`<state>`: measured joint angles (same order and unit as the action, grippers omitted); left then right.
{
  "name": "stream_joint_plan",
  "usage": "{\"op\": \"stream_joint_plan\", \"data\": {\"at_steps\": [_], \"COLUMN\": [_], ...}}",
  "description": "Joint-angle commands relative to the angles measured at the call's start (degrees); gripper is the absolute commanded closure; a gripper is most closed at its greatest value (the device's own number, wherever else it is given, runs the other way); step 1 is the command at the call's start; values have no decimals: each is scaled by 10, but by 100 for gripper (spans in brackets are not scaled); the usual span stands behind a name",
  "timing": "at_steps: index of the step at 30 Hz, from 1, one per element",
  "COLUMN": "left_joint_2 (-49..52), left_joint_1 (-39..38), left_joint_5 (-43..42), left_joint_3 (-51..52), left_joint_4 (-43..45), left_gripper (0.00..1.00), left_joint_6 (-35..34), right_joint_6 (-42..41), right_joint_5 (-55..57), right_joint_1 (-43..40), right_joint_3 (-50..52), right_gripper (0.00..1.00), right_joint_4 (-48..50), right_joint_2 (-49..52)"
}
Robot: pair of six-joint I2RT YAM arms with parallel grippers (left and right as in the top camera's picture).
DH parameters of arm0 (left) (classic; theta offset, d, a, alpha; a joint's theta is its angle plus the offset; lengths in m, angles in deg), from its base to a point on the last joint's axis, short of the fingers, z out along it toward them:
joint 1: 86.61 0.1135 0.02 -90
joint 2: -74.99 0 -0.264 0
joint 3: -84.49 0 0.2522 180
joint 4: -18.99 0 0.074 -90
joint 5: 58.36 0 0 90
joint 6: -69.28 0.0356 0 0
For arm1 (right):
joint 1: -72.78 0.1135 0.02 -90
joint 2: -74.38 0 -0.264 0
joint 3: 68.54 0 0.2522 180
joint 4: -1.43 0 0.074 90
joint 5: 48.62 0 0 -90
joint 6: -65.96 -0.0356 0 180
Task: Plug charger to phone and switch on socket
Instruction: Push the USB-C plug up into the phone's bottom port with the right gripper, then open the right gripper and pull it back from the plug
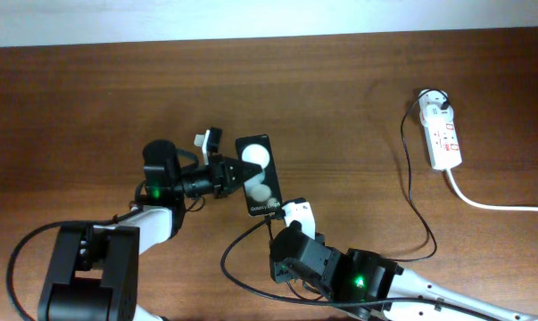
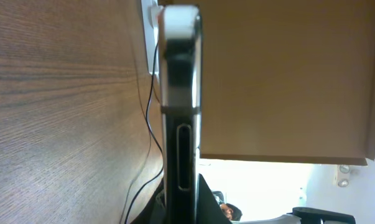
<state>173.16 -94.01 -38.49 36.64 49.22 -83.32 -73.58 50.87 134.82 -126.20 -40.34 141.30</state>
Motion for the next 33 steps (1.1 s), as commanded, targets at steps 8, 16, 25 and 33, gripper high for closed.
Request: {"op": "stream_joint_plan", "data": {"at_steps": [8, 16, 25, 33], "left_joint_2": [2, 2, 2, 2], "left_joint_1": [-11, -11, -24, -24], "left_joint_5": [-61, 4, -12, -94], "left_joint_3": [-5, -5, -5, -4], "left_joint_4": [1, 1, 1, 1], "left_gripper": [100, 100, 100, 100], "left_joint_6": [10, 3, 4, 31], "right_joint_6": [-3, -3, -3, -2], "right_joint_5": [56, 41, 60, 94], "right_joint_1": [-2, -2, -2, -2], "right_joint_3": [0, 0, 0, 0], "right_gripper": [83, 68, 92, 96], "right_joint_4": [13, 31, 58, 99], "right_joint_2": [-10, 5, 48, 47]}}
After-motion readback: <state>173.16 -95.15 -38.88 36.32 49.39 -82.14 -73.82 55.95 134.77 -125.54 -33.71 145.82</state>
